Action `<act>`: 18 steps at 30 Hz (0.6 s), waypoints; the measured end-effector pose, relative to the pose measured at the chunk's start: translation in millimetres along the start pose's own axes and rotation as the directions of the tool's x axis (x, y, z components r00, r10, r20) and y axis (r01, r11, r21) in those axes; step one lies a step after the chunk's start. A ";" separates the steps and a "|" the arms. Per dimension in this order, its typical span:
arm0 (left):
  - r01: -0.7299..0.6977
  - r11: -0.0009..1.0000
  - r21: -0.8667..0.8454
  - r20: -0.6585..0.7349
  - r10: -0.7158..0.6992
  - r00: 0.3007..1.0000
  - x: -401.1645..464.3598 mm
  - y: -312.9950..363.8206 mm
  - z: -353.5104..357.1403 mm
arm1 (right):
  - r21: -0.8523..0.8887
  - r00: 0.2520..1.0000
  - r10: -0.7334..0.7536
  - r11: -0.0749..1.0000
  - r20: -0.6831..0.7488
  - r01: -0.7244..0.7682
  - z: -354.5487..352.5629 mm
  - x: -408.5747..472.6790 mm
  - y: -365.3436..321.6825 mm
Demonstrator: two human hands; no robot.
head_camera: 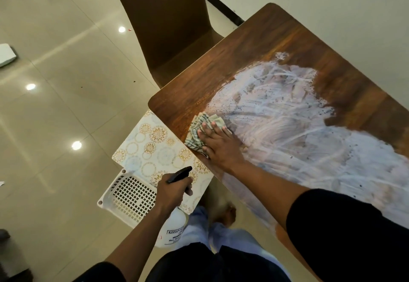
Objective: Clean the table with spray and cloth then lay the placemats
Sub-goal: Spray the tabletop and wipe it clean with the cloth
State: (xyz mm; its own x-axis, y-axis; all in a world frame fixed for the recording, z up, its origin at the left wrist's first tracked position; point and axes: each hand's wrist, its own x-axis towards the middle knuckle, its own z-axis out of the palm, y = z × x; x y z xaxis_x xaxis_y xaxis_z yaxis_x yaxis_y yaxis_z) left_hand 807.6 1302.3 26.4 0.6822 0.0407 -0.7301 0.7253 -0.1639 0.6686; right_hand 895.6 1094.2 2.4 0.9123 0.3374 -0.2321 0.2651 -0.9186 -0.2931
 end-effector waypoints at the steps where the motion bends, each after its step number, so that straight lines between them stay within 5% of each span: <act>1: 0.001 1.000 0.004 0.000 -0.001 1.000 -0.6 -1.9 2.1 | 0.003 0.999 -0.032 0.999 0.015 0.032 -1.8 2.5 -1.7; 9: 0.008 0.991 0.134 0.068 -0.018 0.998 -12.1 -14.2 29.2 | 0.054 0.991 -0.133 0.990 -0.001 0.133 21.6 -68.8 35.1; 18: -0.015 0.993 0.120 0.079 0.006 0.997 -41.9 -33.1 68.9 | 0.097 0.989 0.137 0.987 -0.057 -0.131 47.2 -179.1 61.9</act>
State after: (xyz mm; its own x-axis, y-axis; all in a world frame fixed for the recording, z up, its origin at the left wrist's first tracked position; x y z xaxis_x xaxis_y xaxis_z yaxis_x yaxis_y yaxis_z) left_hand 748.7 1238.2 25.1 0.6770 -0.0381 -0.7350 0.6985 -0.2812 0.6580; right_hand 733.8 986.7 -17.9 0.9562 0.1965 -0.2168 0.1121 -0.9305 -0.3488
